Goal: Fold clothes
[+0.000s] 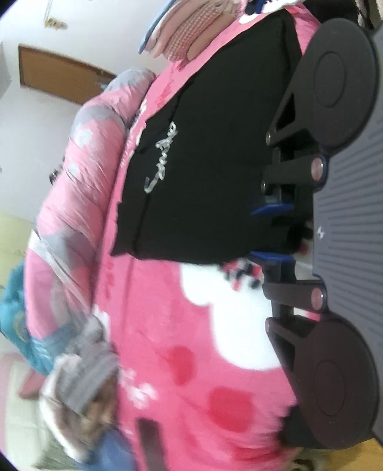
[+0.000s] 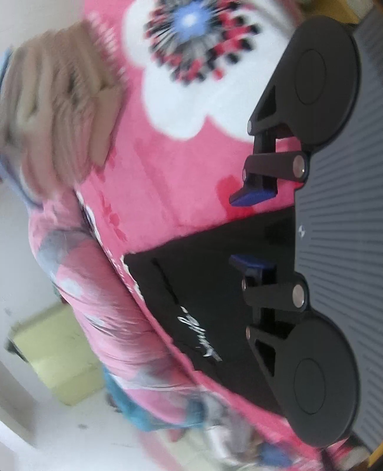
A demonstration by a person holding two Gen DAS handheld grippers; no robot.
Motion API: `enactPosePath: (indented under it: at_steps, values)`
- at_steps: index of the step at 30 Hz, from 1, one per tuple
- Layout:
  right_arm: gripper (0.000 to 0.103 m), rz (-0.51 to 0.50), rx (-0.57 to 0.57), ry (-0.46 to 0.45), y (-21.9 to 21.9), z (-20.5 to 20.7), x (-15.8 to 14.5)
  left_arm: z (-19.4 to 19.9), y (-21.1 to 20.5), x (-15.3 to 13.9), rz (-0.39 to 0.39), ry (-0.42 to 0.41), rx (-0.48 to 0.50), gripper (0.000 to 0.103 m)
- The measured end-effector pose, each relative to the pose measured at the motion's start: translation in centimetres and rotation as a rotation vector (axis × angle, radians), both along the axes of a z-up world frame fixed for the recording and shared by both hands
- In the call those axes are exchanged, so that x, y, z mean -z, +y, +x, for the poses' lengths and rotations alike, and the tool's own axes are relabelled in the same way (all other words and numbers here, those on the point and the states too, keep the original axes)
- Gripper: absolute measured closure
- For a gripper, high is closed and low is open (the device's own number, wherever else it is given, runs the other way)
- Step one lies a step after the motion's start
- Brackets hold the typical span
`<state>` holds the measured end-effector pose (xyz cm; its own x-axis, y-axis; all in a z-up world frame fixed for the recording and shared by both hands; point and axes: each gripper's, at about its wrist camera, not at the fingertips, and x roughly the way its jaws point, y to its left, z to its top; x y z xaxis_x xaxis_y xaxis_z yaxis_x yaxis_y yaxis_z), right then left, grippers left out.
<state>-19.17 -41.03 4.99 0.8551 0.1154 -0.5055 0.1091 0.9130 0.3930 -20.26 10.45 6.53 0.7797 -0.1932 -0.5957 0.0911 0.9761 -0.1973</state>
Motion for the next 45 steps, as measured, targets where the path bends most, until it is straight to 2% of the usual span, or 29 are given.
enactPosePath:
  at_steps: [5,8,9,11,13,17,19,22,25,28,31,33,35,36,38,39,42,45]
  values:
    - [0.084,-0.301,-0.117,0.002,4.0,5.2,-1.1,1.6,-3.7,0.0,0.098,-0.040,0.086,0.076]
    - [0.091,-0.379,-0.147,0.077,4.2,7.5,0.6,2.4,-4.5,1.4,0.111,0.012,0.092,0.078]
    - [0.094,-0.386,-0.153,0.119,3.7,7.6,1.5,2.6,-4.7,1.9,0.114,0.031,0.093,0.079]
    - [0.095,-0.374,-0.160,0.108,2.7,5.5,2.2,2.6,-4.3,2.3,0.104,0.035,0.093,0.079]
    - [0.095,-0.372,-0.140,0.120,1.3,3.0,1.9,2.5,-3.9,2.3,0.095,0.036,0.101,0.079]
    - [0.098,-0.364,-0.081,0.173,-0.5,1.5,0.4,2.3,-3.4,2.4,0.101,0.034,0.123,0.080]
    - [0.098,-0.339,-0.068,0.121,-0.4,2.7,-1.0,2.5,-3.6,2.5,0.107,0.036,0.121,0.080]
    - [0.098,-0.343,-0.139,0.047,1.4,7.0,-2.1,2.5,-3.9,2.3,0.124,0.037,0.116,0.080]
    - [0.098,-0.340,-0.221,0.049,3.2,13.5,-1.8,2.4,-4.0,2.4,0.134,0.039,0.115,0.079]
    - [0.098,-0.294,-0.270,0.077,4.4,19.0,-0.8,2.5,-3.9,2.4,0.133,0.044,0.118,0.079]
    - [0.098,-0.311,-0.291,0.112,4.8,22.5,0.4,2.6,-3.7,2.4,0.129,0.052,0.131,0.079]
    - [0.099,-0.358,-0.281,0.156,4.4,23.4,1.5,2.7,-3.5,2.4,0.121,0.054,0.140,0.079]
    - [0.101,-0.329,-0.240,0.165,2.6,22.6,1.6,2.8,-3.3,2.4,0.112,0.056,0.149,0.079]
    - [0.098,-0.311,-0.211,0.165,1.8,22.1,1.4,2.9,-3.2,2.5,0.107,0.057,0.154,0.079]
    - [0.098,-0.270,-0.188,0.153,0.6,21.1,0.8,2.9,-2.9,2.5,0.098,0.058,0.163,0.079]
    - [0.098,-0.250,-0.205,0.139,0.8,20.8,0.3,3.0,-2.8,2.5,0.093,0.059,0.167,0.079]
    - [0.098,-0.294,-0.283,0.109,3.8,21.7,-0.5,2.9,-2.8,2.6,0.088,0.058,0.169,0.079]
    - [0.098,-0.353,-0.315,0.147,5.8,22.3,0.6,2.8,-2.8,2.6,0.085,0.051,0.163,0.079]
